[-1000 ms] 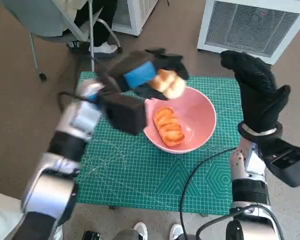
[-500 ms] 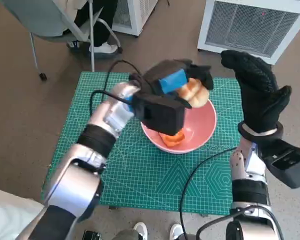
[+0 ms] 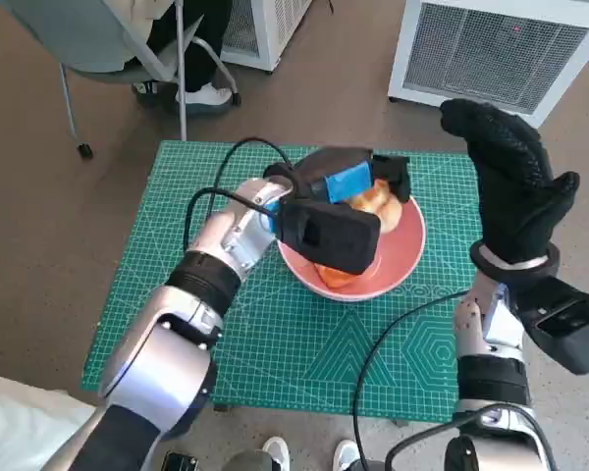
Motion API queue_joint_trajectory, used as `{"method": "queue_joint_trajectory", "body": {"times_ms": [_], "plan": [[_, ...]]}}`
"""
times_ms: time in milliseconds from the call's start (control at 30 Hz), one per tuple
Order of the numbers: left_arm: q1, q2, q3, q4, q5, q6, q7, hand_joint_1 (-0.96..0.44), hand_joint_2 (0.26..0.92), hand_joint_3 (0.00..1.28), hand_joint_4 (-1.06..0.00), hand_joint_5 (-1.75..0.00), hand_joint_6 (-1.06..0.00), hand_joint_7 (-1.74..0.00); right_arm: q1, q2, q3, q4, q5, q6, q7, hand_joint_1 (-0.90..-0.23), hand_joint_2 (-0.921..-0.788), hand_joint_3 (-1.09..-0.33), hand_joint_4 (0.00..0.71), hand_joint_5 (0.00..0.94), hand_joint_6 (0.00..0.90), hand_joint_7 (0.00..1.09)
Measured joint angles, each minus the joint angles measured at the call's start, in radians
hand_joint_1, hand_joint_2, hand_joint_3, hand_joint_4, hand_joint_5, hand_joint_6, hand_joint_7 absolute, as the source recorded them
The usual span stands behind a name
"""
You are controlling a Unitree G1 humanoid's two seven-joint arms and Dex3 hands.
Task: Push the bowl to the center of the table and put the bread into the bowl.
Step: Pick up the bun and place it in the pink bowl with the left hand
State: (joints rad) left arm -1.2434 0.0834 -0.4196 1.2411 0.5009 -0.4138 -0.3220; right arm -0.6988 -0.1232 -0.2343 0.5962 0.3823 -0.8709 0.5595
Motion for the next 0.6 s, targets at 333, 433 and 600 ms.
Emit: {"method": "queue_joint_trajectory", "body": {"times_ms": [333, 433, 600], "plan": [[0.006, 0.02, 0.025, -0.018, -0.029, 0.01, -0.068, -0.46, 0.921, 0.08, 0.0, 0.0, -0.1, -0.15, 0.002, -0.02, 0.0, -0.007, -0.006, 0.001, -0.009, -0.623, -0.921, -0.744, 0.358, 0.001, 0.341, 0.09], [0.018, 0.037, 0.059, -0.042, -0.066, -0.012, -0.074, -0.47, 0.921, 0.08, 0.0, 0.0, -0.1, -0.14, 0.002, -0.022, 0.001, -0.012, -0.006, 0.003, -0.014, -0.624, -0.921, -0.743, 0.359, 0.001, 0.342, 0.09], [0.056, 0.066, 0.147, -0.097, -0.171, -0.071, -0.107, -0.49, 0.921, 0.08, 0.0, 0.0, -0.11, -0.13, 0.002, -0.022, 0.003, -0.032, -0.005, 0.013, -0.019, -0.627, -0.921, -0.742, 0.359, 0.001, 0.346, 0.1]]}}
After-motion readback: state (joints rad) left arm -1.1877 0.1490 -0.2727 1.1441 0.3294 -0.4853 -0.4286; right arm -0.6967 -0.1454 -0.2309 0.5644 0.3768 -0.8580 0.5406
